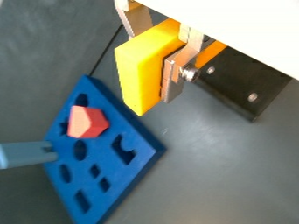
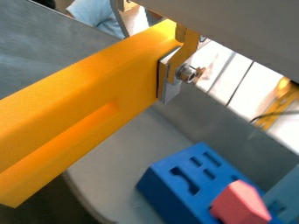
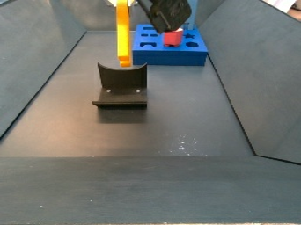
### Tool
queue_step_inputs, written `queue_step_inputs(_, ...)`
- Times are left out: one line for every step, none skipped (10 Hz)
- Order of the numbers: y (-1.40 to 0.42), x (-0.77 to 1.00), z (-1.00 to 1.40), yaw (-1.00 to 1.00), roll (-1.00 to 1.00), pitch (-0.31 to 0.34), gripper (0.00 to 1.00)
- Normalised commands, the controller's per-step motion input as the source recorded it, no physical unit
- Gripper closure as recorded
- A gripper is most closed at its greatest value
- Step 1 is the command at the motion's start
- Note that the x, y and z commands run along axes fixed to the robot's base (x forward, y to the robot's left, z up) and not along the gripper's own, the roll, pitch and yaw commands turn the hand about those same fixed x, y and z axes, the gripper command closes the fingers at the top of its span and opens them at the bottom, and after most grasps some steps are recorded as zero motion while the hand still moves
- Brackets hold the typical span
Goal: Pick up the double-square object. Move up. Place the double-square object on the fixture. Regrasp the double-square object. Move to above the board. Insert the double-square object.
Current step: Place the double-square object on the fixture.
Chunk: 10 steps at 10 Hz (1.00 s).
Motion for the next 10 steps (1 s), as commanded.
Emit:
queue_step_inputs(0.04,0.07,-0.01,-0.19,-0.54,0.051,1.0)
queue_step_inputs(0.03,0.06,-0.01,-0.17,-0.31,0.007,1.0)
queue_step_inputs(0.03,0.05,0.0,-0.15,-0.2,-0.033,1.0)
queue_step_inputs(0.12,0.08,-1.0,-0.12,-0.23,0.068,1.0)
queue_step_inputs(0.12,0.08,-1.0,-0.1,-0.22,0.06,1.0)
queue_step_inputs(0.12,0.11,-1.0,-0.1,-0.2,0.036,1.0)
queue_step_inputs(0.11,0.11,-1.0,-0.1,-0.16,0.023,1.0)
queue_step_inputs(0.1,0.11,-1.0,-0.1,-0.13,-0.013,1.0)
queue_step_inputs(0.09,0.11,-0.86,-0.09,-0.11,-0.042,1.0)
queue_step_inputs(0.05,0.08,-0.6,-0.07,-0.09,-0.071,1.0)
